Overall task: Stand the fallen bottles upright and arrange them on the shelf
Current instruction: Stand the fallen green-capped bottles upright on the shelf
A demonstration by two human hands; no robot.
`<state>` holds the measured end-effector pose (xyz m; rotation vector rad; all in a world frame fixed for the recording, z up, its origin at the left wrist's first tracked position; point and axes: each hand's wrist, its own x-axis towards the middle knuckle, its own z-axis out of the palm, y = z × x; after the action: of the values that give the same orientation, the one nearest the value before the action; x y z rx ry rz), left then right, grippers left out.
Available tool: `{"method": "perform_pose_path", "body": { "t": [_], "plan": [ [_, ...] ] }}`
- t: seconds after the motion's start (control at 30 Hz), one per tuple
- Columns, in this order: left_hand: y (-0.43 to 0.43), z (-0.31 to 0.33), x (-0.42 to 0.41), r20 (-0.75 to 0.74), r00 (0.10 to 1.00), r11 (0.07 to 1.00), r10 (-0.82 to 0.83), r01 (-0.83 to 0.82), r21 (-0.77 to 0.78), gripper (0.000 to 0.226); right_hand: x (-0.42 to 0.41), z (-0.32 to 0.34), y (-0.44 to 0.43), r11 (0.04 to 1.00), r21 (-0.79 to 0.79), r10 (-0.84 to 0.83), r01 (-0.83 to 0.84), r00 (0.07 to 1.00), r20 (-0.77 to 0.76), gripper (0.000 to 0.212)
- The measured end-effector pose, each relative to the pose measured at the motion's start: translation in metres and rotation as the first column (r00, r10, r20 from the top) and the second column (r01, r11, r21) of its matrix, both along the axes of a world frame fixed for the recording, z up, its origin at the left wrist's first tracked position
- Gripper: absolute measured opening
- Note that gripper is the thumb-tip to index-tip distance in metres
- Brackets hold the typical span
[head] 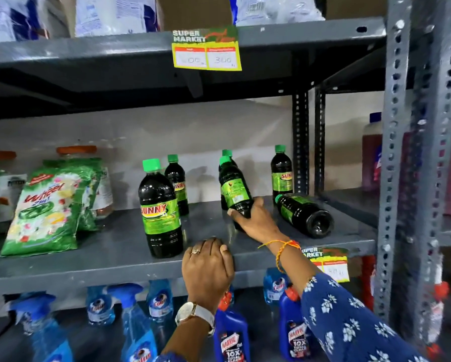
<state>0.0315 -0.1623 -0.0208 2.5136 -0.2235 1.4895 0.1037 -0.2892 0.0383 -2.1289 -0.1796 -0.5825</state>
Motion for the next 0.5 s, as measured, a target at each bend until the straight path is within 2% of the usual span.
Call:
{"method": "perform_pose_path", "body": {
  "t": [0.07, 0.27, 0.37, 0.4, 0.5],
  "plan": [
    [-0.0001, -0.0012, 0.0016, 0.015, 1.000, 1.000, 0.007, -0.007, 0.001, 0.033, 0.0026, 0.0000, -0.0004, 0.997, 0.009, 0.072, -0.072, 0.997, -0.019, 0.061],
    [-0.0001, -0.0003, -0.0011, -0.022, 1.000, 1.000, 0.005, -0.005, -0.002, 0.033, 0.0044, -0.0027, -0.0034, 0.979, -0.099, 0.161, -0.180, 0.972, -0.170, 0.058],
    [0.0010, -0.0010, -0.0029, -0.066, 0.998, 1.000, -0.007, 0.007, -0.002, 0.033, 0.0065, -0.0010, -0.0047, 0.953, -0.239, 0.121, -0.184, 0.960, -0.254, 0.071],
    [0.0012, -0.0012, -0.0036, -0.075, 0.997, 1.000, -0.010, 0.010, 0.000, 0.033, 0.0072, -0.0006, -0.0048, 0.952, -0.240, 0.118, -0.188, 0.954, -0.276, 0.076],
    [0.0018, -0.0004, -0.0045, -0.099, 0.995, 1.000, -0.014, 0.015, 0.006, 0.033, 0.0093, 0.0007, -0.0056, 0.974, -0.091, 0.172, -0.209, 0.935, -0.311, 0.085]
  ]
}}
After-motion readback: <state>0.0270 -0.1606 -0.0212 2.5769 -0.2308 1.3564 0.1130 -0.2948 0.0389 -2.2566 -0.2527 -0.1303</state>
